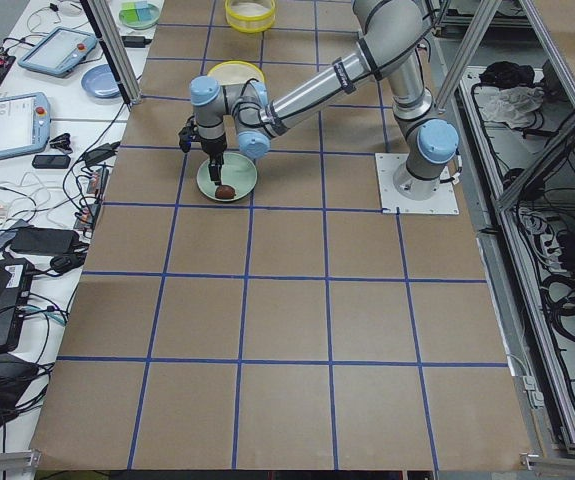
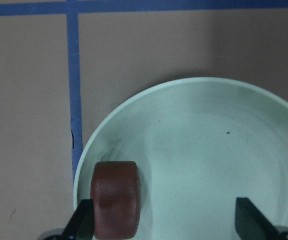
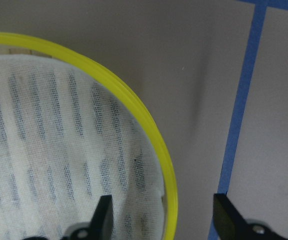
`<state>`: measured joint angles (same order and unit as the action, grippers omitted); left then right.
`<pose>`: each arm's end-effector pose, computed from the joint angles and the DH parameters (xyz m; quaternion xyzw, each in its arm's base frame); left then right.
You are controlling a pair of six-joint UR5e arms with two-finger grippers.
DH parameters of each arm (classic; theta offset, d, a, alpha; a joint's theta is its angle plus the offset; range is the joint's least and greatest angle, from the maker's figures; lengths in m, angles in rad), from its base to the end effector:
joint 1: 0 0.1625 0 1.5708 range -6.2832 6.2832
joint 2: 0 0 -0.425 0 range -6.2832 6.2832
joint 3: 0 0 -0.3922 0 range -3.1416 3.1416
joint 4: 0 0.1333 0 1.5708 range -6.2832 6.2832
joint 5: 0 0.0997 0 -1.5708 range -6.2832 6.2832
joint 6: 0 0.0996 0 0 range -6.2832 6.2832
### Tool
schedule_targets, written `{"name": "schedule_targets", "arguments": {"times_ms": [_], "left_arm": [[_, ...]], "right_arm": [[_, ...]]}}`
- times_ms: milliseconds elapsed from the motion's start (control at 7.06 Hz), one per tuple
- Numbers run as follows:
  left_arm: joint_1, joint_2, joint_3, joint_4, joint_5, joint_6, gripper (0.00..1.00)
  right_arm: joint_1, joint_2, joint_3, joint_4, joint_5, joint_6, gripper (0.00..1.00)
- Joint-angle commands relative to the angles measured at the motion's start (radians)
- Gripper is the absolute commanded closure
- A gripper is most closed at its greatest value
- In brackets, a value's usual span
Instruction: Stack buns with steamer
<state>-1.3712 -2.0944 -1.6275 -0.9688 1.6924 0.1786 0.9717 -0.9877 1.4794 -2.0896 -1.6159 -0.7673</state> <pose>0.0085 -0.6536 0.2188 -0.0111 0.9980 0.0008 0.0617 -0.2783 -0.6359 0.2353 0.0837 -0.9961 -0.0037 0.0260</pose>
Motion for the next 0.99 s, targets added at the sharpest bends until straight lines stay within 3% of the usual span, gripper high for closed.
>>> {"name": "schedule_targets", "arguments": {"times_ms": [0,142,283,425,850], "left_arm": [[0.001,-0.025,-0.002,0.018,0.064,0.033,0.00],[0.001,-0.038,-0.002,0.039,0.064,0.033,0.00],[0.001,-0.051,-0.002,0.065,0.058,0.035,0.22],[0.001,-0.055,-0.002,0.067,0.062,0.036,0.96],[0.001,-0.053,0.006,0.096,0.064,0.053,1.00]], "right_arm": [[-0.001,0.013,0.015,-0.001,-0.007,-0.006,0.44],[-0.001,0.015,0.015,-0.001,-0.001,-0.006,0.63],[-0.001,0.017,0.013,-0.003,-0.002,-0.007,0.81],[-0.001,0.015,0.015,-0.003,-0.005,-0.007,0.97],[0.001,-0.017,0.015,0.006,0.008,0.011,1.00]]}}
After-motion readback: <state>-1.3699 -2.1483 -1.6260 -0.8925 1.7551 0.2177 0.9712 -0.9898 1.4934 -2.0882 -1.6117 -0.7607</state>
